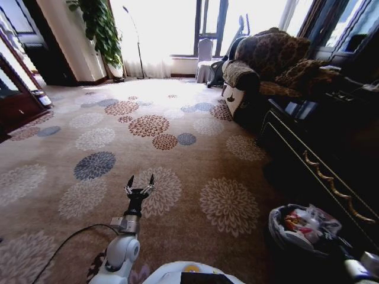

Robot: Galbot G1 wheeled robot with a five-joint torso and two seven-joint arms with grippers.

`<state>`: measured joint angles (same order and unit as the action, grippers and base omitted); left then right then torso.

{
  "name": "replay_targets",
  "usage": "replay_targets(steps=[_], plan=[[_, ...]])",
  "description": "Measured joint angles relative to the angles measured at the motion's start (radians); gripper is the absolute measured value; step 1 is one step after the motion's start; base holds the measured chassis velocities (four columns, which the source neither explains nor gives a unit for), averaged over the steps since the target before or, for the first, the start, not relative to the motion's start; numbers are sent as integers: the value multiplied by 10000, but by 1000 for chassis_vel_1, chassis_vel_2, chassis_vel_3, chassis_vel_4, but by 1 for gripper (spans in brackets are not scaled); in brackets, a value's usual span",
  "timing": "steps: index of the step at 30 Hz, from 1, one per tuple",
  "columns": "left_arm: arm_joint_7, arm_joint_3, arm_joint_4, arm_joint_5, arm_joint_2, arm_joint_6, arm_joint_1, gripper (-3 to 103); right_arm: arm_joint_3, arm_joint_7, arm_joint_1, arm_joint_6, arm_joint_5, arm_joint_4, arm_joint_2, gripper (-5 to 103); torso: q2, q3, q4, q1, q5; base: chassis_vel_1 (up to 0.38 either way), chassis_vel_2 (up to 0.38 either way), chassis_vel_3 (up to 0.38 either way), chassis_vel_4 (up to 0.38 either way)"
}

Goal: Pick up the trash from the ground and place it into the trash bin.

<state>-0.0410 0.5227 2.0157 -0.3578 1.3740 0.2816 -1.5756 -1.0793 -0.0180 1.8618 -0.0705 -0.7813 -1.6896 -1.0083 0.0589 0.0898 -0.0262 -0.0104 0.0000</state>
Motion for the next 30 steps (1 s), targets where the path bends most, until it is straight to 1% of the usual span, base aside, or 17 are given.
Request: replay_targets(steps=[2, 4, 5, 8, 11, 12, 14, 15, 17, 18, 20, 22, 23, 26, 27, 28, 30], plan=[[1, 31, -29, -4, -2, 9, 10, 100, -111, 1, 164, 240, 433, -209, -213, 33, 0, 0, 3, 0, -1, 0, 0, 0, 0], [1, 48, -35, -12, -10, 10, 21, 100, -120, 0, 195, 300, 518, -252, -267, 33, 0, 0, 5, 0, 0, 0, 0, 0, 0], [1, 77, -36, -29, -37, 12, 38, 100, -141, -4, 258, 459, 715, -355, -404, 44, 0, 0, 6, 0, 4, 0, 0, 0, 0], [1, 98, -36, -55, -92, 12, 44, 100, -216, -4, 333, 744, 945, -484, -574, 49, 0, 0, 3, 0, 0, 0, 0, 0, 0], [2, 74, -28, -53, -98, 21, 4, 100, -354, -5, 511, 1026, 1107, -818, -783, 66, 0, 0, 4, 0, 0, 0, 0, 0, 0], [2, 74, -28, -53, -98, 21, 4, 100, -354, -5, 511, 1026, 1107, -818, -783, 66, 0, 0, 4, 0, 0, 0, 0, 0, 0], [7, 22, -15, -27, -84, 45, -52, 100, -484, -5, 697, 1476, 1566, -1135, -1044, 78, 0, 0, 3, 0, 0, 0, 0, 0, 0], [7, 22, -15, -27, -84, 45, -52, 100, -484, -5, 697, 1476, 1566, -1135, -1044, 78, 0, 0, 3, 0, 0, 0, 0, 0, 0], [18, 2, -10, -13, -87, 55, -60, 100, -592, -5, 942, 1685, 1717, -1620, -1307, 88, 0, 0, 5, 0, 0, 0, 0, 0, 0], [18, 2, -10, -13, -87, 55, -60, 100, -592, -5, 942, 1685, 1717, -1620, -1307, 88, 0, 0, 5, 0, 0, 0, 0, 0, 0], [22, 4, 6, -12, -97, 60, -58, 100, -662, -5, 1135, 1919, 1724, -2133, -1553, 97, 0, 0, 6, 0, -2, 0, 0, 0, 0], [22, 4, 8, -12, -99, 63, -59, 100, -675, -5, 1153, 2072, 1752, -2254, -1618, 97, 0, 0, 6, 0, -2, 0, 0, 0, 0], [25, 4, 16, -12, -100, 71, -67, 100, -681, -3, 1150, 2377, 1852, -2406, -1713, 99, 0, 0, 5, 0, -3, 0, 0, 0, 0], [44, -18, 64, 14, -88, 88, -136, 100, -737, -2, 1074, 3627, 2885, -2909, -2062, 100, 0, 0, 4, 0, 1, 0, 0, 0, 0], [44, -18, 64, 14, -88, 88, -136, 100, -737, -2, 1074, 3627, 2885, -2909, -2062, 100, 0, 0, 4, 0, 1, 0, 0, 0, 0], [48, -23, 127, 19, -80, 87, -169, 100, -731, 0, 1117, 3936, 3109, -3346, -2229, 100, 0, 0, 4, 0, 1, 0, 0, 0, 0], [52, -18, 241, 14, -79, 38, -217, 100, -605, 0, 1249, 3990, 3089, -4032, -2448, 100, 0, 0, 4, 0, -6, 0, 0, 0, 0]])
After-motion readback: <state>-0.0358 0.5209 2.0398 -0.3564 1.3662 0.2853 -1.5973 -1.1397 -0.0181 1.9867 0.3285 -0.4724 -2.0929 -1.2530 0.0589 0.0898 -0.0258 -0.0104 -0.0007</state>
